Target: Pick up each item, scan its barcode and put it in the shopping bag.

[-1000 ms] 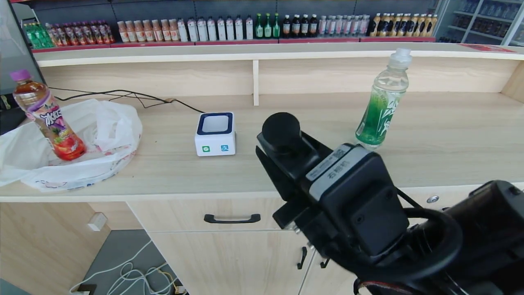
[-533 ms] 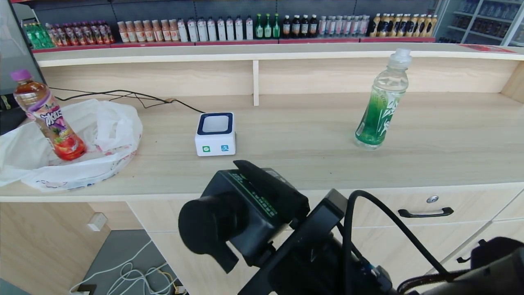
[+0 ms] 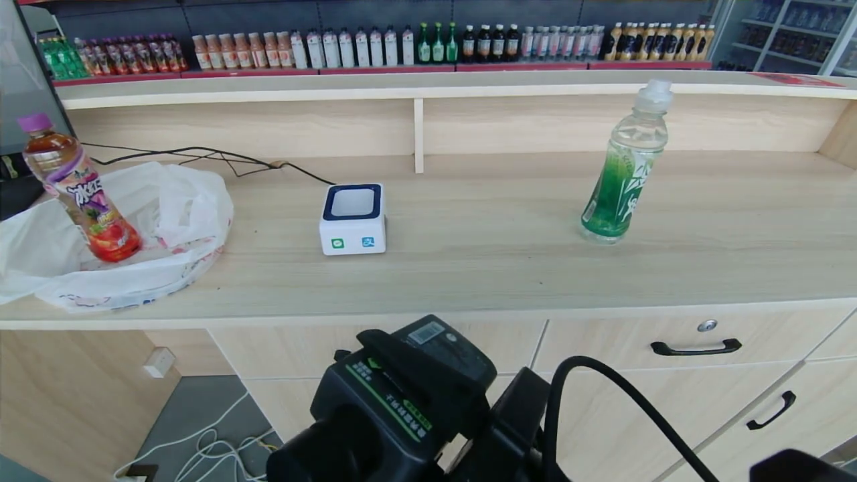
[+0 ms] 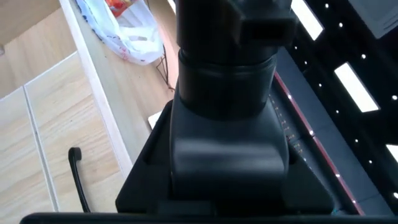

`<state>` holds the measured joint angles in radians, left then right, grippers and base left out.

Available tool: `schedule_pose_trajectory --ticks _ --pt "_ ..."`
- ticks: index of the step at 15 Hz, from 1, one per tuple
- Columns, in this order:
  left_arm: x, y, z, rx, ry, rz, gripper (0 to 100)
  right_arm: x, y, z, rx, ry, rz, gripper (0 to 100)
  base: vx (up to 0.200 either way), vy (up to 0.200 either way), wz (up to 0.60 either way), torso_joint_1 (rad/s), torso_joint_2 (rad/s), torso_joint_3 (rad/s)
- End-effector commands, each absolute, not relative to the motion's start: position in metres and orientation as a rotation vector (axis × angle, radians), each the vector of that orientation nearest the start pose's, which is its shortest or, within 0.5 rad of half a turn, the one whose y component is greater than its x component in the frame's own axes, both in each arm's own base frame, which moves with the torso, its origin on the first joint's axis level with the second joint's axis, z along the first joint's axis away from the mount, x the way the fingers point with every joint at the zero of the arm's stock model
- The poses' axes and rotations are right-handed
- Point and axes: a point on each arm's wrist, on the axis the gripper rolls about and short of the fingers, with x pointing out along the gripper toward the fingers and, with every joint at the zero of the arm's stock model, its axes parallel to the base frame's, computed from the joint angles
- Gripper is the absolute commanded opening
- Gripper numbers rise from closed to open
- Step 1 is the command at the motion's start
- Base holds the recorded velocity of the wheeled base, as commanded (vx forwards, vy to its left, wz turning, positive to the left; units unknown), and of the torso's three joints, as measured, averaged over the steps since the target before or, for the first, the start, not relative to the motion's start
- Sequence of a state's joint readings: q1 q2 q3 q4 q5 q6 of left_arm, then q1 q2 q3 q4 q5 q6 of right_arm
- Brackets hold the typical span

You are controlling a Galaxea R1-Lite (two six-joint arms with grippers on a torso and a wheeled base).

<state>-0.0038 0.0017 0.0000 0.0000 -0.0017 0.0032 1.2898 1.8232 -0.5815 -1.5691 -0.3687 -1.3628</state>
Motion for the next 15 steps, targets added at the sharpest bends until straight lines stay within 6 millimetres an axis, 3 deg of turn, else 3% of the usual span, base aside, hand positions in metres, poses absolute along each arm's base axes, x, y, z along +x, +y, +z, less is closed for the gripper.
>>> schedule_pose_trajectory --ticks 1,8,11,15 --pt "-0.023 0.0 0.076 0.003 0.003 -0.006 100 0.088 0.275 0.193 -1.035 -0.824 0.548 0 0.0 0.0 0.0 0.0 0.0 0.0" --pt "-0.023 0.0 0.076 0.003 0.002 -0.006 100 0.083 0.214 0.23 -1.161 -0.821 0.482 0 0.0 0.0 0.0 0.0 0.0 0.0" --pt "-0.023 0.0 0.076 0.003 0.003 -0.008 100 0.08 0.204 0.23 -1.227 -0.796 0.516 0 0.0 0.0 0.0 0.0 0.0 0.0" --pt "-0.023 0.0 0.076 0.003 0.003 -0.008 100 0.081 0.205 0.233 -1.252 -0.808 0.496 0 0.0 0.0 0.0 0.0 0.0 0.0"
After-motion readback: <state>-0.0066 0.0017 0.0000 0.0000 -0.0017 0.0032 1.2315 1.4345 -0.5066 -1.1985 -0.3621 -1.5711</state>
